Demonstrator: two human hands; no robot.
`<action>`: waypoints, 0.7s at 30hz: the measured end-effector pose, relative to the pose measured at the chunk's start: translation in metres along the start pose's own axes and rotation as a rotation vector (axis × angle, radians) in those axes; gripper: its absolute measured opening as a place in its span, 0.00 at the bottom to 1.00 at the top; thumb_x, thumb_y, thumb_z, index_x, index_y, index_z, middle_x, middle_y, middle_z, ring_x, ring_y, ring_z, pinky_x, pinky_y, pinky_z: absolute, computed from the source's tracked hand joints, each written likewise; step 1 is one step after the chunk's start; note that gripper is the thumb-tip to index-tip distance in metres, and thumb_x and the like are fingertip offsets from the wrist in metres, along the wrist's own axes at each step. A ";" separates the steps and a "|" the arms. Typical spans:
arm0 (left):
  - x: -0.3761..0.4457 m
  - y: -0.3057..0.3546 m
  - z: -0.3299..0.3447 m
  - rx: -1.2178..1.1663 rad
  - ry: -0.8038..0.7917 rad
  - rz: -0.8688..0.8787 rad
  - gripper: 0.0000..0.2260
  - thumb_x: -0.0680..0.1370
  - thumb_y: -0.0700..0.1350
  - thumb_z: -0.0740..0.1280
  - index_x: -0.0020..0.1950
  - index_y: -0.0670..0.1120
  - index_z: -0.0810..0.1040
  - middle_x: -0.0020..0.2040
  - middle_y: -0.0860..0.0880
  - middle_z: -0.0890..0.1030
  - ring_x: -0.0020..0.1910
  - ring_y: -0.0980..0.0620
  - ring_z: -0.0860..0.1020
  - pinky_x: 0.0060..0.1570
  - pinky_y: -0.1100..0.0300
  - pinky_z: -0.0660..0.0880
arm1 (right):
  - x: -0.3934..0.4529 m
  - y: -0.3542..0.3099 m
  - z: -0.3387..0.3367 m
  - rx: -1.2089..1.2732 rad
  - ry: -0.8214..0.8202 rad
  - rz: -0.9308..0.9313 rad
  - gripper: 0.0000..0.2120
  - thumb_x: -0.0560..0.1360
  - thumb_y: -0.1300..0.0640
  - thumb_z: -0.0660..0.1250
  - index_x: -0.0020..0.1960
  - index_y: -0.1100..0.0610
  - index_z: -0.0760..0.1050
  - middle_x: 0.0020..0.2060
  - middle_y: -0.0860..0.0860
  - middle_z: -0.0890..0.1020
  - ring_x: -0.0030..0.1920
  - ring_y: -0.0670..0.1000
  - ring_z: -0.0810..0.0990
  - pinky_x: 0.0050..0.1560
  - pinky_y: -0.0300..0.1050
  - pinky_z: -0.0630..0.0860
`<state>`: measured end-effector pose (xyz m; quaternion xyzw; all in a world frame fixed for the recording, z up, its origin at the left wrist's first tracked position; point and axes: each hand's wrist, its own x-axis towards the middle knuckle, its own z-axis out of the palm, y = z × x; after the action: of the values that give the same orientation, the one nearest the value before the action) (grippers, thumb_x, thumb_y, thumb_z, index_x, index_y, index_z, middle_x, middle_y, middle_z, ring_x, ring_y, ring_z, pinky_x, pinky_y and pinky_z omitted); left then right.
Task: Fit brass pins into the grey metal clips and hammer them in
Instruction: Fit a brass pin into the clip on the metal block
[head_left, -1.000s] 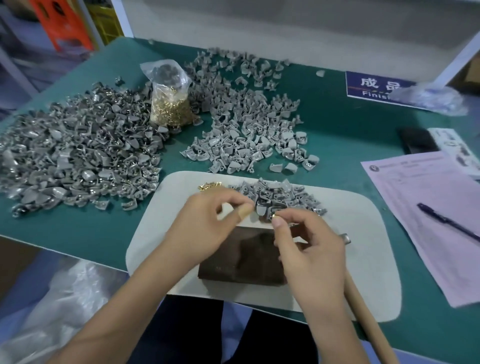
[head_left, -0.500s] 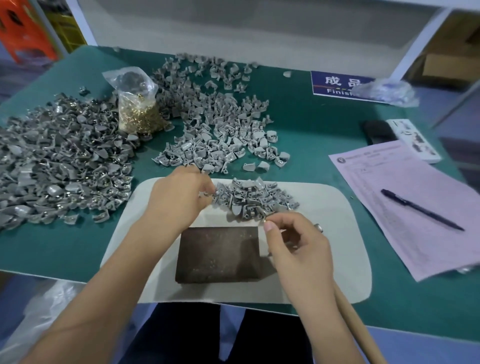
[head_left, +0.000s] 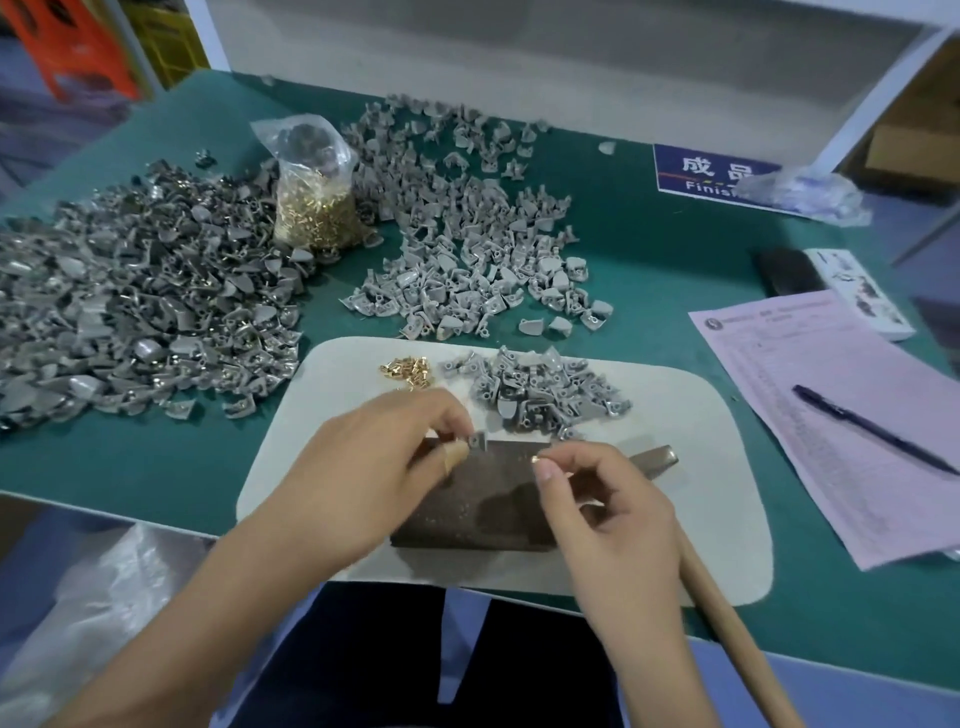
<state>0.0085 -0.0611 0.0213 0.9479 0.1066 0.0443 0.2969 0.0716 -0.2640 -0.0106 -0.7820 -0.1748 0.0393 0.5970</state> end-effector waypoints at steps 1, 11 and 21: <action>-0.006 0.002 0.003 0.008 -0.009 0.006 0.05 0.78 0.56 0.66 0.53 0.62 0.74 0.48 0.65 0.77 0.49 0.65 0.74 0.47 0.65 0.71 | 0.000 -0.002 0.000 -0.025 -0.035 -0.013 0.02 0.76 0.53 0.71 0.47 0.47 0.82 0.42 0.45 0.85 0.41 0.47 0.82 0.39 0.36 0.75; -0.016 0.001 0.025 -0.082 0.076 0.024 0.06 0.75 0.53 0.73 0.51 0.60 0.82 0.48 0.63 0.75 0.54 0.63 0.71 0.46 0.59 0.73 | 0.014 -0.023 0.007 -0.437 -0.252 -0.182 0.06 0.73 0.58 0.75 0.44 0.47 0.82 0.42 0.43 0.79 0.42 0.46 0.79 0.45 0.48 0.77; -0.019 -0.003 0.032 -0.112 0.140 -0.012 0.06 0.74 0.55 0.74 0.50 0.63 0.83 0.47 0.64 0.77 0.50 0.62 0.71 0.39 0.67 0.68 | 0.021 -0.051 0.006 -0.733 -0.393 -0.214 0.02 0.75 0.52 0.70 0.45 0.47 0.82 0.43 0.43 0.78 0.43 0.46 0.78 0.41 0.48 0.77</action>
<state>-0.0056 -0.0811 -0.0073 0.9237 0.1304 0.1146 0.3416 0.0778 -0.2400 0.0392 -0.8976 -0.3677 0.0604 0.2357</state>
